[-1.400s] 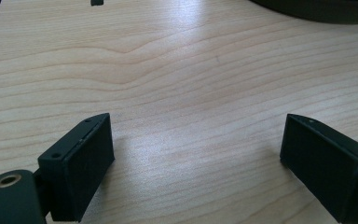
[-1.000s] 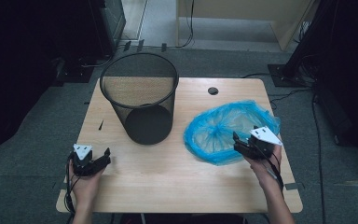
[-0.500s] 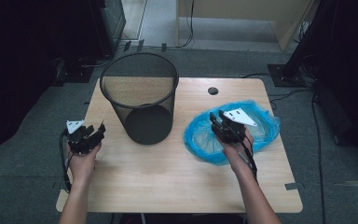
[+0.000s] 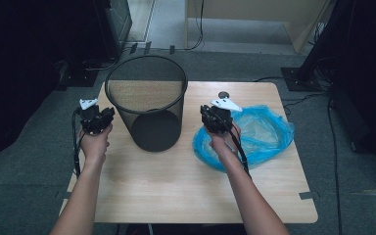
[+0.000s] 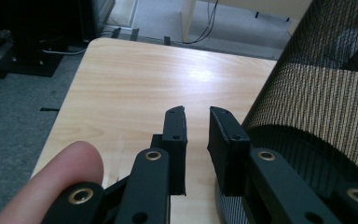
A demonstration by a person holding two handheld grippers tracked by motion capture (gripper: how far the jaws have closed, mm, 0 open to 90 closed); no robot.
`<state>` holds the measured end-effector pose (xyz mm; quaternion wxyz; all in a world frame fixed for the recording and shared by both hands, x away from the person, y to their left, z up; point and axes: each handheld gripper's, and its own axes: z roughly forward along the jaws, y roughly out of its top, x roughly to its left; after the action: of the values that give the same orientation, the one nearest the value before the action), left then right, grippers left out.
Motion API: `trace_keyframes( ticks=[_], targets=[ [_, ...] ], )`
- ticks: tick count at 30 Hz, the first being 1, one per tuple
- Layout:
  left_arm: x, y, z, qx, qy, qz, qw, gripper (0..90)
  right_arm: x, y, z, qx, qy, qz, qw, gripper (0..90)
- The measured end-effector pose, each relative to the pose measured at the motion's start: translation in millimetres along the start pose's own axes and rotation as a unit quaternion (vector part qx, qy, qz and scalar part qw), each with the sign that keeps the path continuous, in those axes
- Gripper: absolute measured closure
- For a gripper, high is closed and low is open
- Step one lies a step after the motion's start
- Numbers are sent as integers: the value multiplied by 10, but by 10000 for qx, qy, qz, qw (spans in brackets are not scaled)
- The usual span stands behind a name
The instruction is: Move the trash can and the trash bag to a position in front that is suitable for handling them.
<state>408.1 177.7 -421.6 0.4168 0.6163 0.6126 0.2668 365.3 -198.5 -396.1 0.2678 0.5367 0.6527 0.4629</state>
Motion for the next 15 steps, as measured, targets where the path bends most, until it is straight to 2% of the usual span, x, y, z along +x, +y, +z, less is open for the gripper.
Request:
trace_keyframes(
  ticks=[2,5,8,10,13,15],
  targets=[
    [13,60,73,77,28,-52,10000,776,11,37,114,61,-100,51,9999,838],
    [50,131,141,32,-66,-221,9997,804,34,79,250,54,-195,129,9997,849],
    [21,174,167,-77,-95,-152,9998,828,91,120,378,-28,-269,217,9994,856],
    [-3,175,182,-119,-187,-185,9996,839,146,145,452,-79,-264,260,9993,856],
    [-29,150,221,-61,-229,-133,9996,856,194,164,536,-239,-151,441,9986,868],
    [-52,138,235,-102,-356,-64,9993,859,234,169,588,-217,-80,398,9989,875]
  ],
)
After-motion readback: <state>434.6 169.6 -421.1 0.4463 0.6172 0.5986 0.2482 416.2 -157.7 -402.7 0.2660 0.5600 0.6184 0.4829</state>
